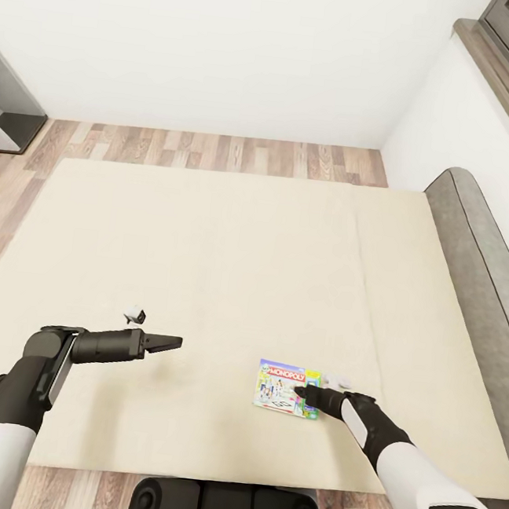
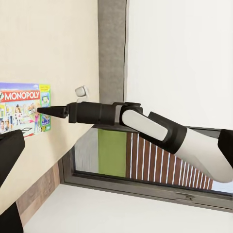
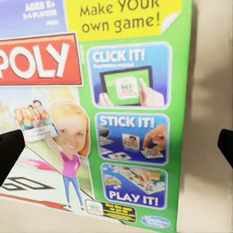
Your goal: Put all the toys in the child's room - the three board games (two on the bed and one on the table), the two jigsaw puzzles on the table, and the tennis ball on the table - inside the toy box on the table in the child's room.
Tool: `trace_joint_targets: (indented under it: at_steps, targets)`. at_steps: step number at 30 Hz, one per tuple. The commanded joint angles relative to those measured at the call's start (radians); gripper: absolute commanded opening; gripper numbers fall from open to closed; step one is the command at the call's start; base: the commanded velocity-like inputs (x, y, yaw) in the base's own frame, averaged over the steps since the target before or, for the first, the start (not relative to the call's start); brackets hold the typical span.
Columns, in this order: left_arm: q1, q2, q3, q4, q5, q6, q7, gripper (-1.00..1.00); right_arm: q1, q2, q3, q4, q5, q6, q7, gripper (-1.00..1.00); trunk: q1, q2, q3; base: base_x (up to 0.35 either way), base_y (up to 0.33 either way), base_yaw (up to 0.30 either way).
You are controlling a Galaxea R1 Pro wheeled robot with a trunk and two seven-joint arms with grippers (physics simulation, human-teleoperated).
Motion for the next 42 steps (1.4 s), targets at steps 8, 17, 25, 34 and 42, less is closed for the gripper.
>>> trace_joint_targets:
  at_steps: [8,17,25,34,42]
  targets:
    - [0.0,0.0,0.002,-0.001,-0.008,0.01,-0.008,1.0,0.0,0.004,0.007,-0.002,-0.007,0.005,-0.074,1.0,0.001,-0.002,-0.001,0.0,0.0,0.0]
    - [0.0,0.0,0.003,-0.001,-0.008,0.01,-0.008,1.0,-0.001,0.005,0.007,-0.003,-0.006,0.006,-0.089,1.0,0.001,-0.002,-0.001,0.0,0.0,0.0]
    - [0.0,0.0,0.003,-0.001,-0.008,0.01,-0.008,1.0,-0.001,0.002,0.006,-0.003,-0.008,0.006,-0.095,1.0,0.001,-0.002,-0.001,0.0,0.0,0.0]
    - [0.0,0.001,0.003,-0.001,-0.008,0.01,-0.008,1.0,-0.002,-0.005,-0.003,-0.043,-0.015,0.054,-0.092,1.0,0.001,-0.002,-0.001,0.0,0.0,0.0]
    - [0.0,0.001,0.003,-0.001,-0.008,0.01,-0.008,1.0,-0.004,-0.003,-0.011,-0.121,-0.022,0.16,-0.095,1.0,0.001,-0.002,-0.001,0.0,0.0,0.0]
